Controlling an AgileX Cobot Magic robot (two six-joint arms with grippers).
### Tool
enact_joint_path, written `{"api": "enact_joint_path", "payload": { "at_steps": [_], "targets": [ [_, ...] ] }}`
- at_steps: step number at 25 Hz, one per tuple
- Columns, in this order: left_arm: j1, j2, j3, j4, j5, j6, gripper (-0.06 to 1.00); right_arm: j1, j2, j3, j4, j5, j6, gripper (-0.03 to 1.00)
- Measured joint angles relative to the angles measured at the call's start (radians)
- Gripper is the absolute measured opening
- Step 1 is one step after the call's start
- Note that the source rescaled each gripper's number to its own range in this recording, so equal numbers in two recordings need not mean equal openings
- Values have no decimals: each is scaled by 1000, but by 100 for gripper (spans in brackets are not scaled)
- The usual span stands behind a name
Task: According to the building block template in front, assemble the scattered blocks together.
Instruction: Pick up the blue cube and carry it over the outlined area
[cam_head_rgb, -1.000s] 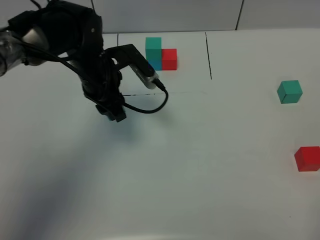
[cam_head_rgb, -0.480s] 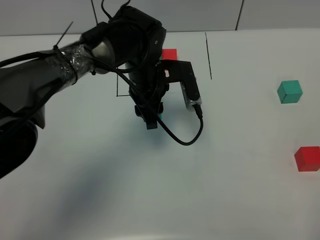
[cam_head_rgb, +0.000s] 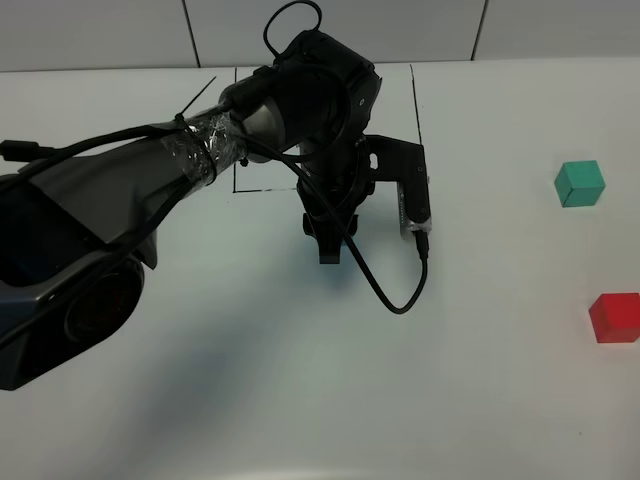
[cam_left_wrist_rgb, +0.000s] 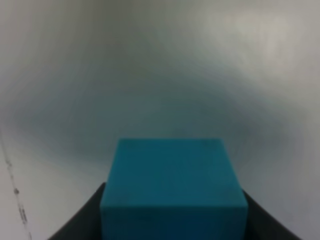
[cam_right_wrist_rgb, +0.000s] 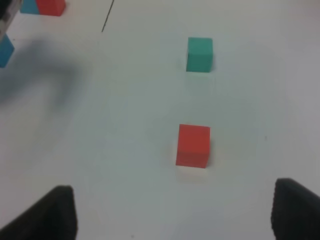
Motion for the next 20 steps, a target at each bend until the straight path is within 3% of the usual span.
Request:
{"api": "enact_joint_path", "payload": {
  "at_steps": [20],
  "targets": [
    [-3,71,-2,-35,-81,6,0,0,0,0,-1,0,1,64]
  ]
}}
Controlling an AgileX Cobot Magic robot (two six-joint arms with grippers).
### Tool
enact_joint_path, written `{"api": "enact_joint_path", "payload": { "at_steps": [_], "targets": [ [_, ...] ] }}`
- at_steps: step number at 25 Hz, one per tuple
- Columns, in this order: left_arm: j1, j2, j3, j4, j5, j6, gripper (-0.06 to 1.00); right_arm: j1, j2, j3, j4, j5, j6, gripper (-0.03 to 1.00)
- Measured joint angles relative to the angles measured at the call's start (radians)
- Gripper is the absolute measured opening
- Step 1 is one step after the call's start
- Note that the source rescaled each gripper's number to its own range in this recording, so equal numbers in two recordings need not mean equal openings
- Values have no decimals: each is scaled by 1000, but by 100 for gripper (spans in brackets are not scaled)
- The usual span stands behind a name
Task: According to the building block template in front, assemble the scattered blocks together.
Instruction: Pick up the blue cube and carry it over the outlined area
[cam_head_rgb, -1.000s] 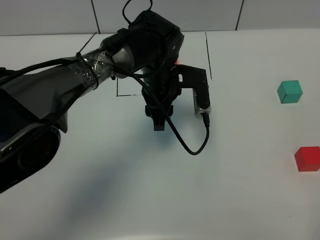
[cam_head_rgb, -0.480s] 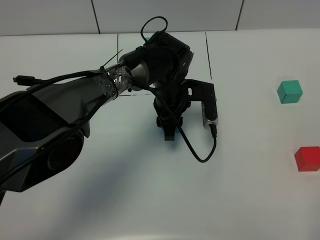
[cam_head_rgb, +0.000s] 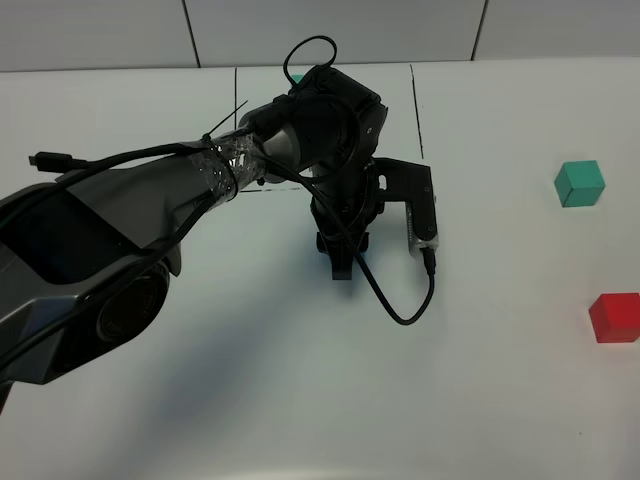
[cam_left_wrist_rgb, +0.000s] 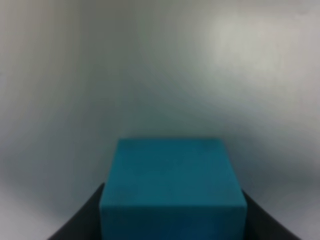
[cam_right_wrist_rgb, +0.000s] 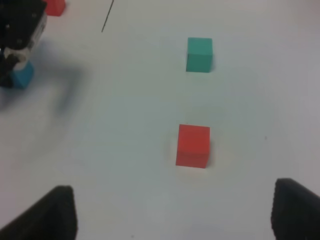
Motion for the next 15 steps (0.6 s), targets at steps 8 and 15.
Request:
{"api": "enact_joint_path", "payload": {
  "at_steps": [8,15],
  "targets": [
    [0,0,-1,0,3,0,0,0,0,0,0,0,1,64],
    [0,0,-1,0,4,0,0,0,0,0,0,0,1,64]
  ]
}}
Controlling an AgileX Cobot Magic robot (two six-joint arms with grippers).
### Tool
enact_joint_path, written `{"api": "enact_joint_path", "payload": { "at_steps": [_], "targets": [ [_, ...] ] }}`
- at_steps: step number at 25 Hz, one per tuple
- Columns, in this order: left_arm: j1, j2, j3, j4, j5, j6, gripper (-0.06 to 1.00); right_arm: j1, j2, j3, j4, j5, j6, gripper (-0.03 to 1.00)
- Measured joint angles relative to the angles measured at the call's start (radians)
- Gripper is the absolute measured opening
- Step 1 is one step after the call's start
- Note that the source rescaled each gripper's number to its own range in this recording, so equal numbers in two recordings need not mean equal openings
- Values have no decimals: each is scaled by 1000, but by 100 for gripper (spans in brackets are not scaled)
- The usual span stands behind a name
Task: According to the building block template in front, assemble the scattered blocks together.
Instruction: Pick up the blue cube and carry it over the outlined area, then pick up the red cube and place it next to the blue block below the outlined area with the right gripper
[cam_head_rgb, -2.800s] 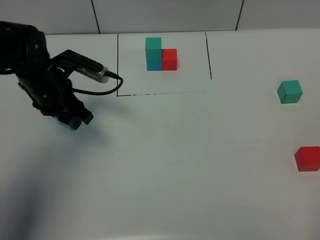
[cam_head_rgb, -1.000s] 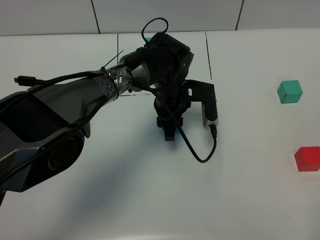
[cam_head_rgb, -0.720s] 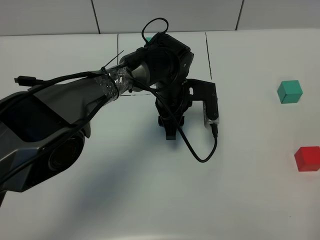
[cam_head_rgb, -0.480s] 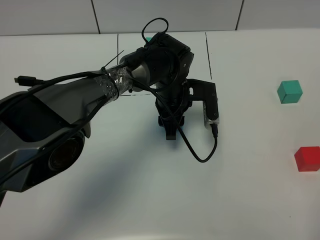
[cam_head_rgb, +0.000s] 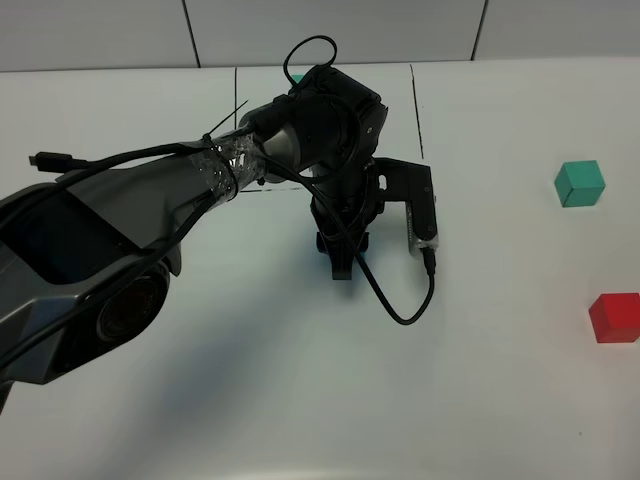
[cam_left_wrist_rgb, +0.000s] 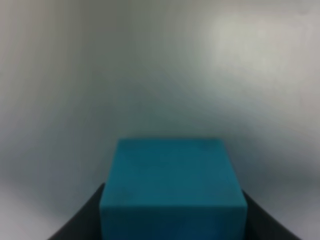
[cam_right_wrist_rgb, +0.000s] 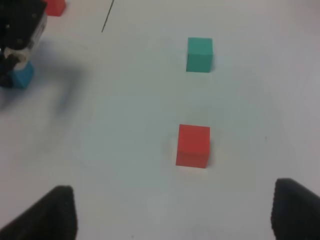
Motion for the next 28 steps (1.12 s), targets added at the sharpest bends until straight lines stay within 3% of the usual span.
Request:
{"api": "enact_joint_path", "payload": {
  "at_steps": [3,4,9,13,17,20,28],
  "targets": [
    [0,0,0,0,0,0,4,0,0,0,0,0,1,64],
    [0,2,0,0,0,0,10,0,0,0,0,0,2,64],
    [0,3,0,0,2,-1,62,0,0,0,0,0,2,64],
    [0,-16,0,0,3,-4,93,0,0,0,0,0,2,64],
    [0,-61,0,0,32,-86,100,0,0,0,0,0,2,64],
    [0,-100,0,13,68,-225,100,0,0,0,-2,0,2,64],
    [48,-191,-1,235,125,-565,97,0,0,0,-3,0,3,64]
  ]
}}
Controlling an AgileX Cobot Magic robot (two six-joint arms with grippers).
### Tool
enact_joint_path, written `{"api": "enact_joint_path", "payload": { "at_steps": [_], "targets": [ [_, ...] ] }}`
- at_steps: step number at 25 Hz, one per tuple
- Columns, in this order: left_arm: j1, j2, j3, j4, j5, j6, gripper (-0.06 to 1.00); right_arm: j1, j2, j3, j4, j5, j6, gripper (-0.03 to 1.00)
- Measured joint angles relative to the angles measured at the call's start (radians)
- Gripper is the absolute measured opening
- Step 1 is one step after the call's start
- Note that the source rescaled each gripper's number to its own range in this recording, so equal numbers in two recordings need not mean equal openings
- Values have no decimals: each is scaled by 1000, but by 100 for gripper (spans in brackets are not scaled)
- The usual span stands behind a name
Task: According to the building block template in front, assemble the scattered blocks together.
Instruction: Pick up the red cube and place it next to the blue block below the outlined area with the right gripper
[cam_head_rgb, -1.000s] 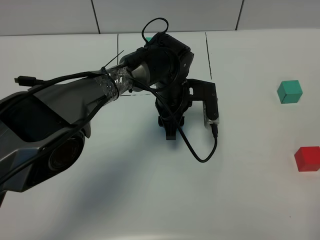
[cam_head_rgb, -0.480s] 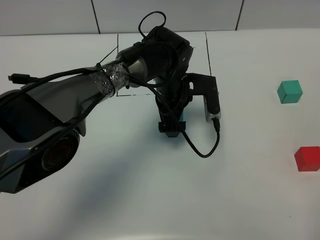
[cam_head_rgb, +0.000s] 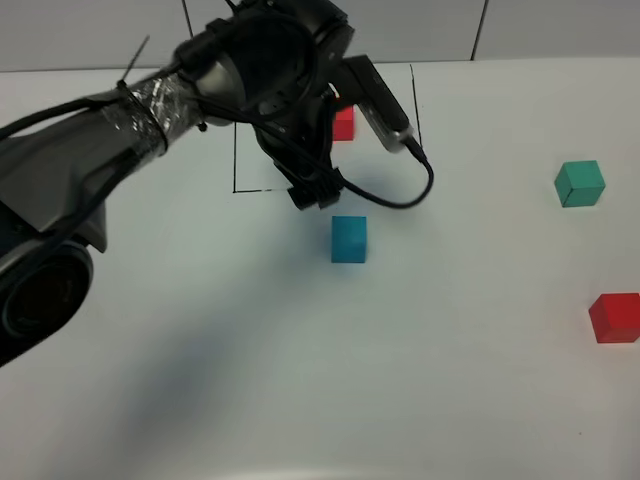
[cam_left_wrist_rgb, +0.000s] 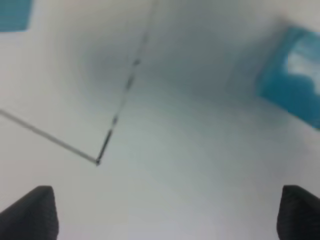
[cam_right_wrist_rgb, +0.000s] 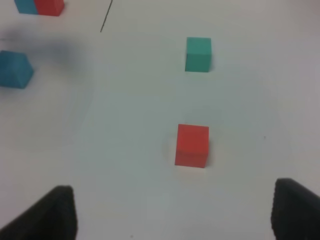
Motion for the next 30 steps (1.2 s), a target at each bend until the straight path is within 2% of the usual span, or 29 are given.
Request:
{"api": "enact_joint_path", "payload": {
  "at_steps": [3,7,15,21,25,30],
  "targets": [
    [43,-37,0,18,11,-67,96,0,0,0,0,0,0,64],
    [112,-82,0,-13,28,-92,94,0,0,0,-2,0,8,64],
    [314,-188,0,-282,29,-40,90,0,0,0,-3,0,15,64],
    [441,-287,6,-363,30,-55,87,0,0,0,-3,0,20,64],
    [504,-397,88,-390,31,-65,86,0,0,0,-3,0,20,64],
    [557,-606,290,-372,31,-107,86,0,0,0,-3,0,20,64]
  ]
}}
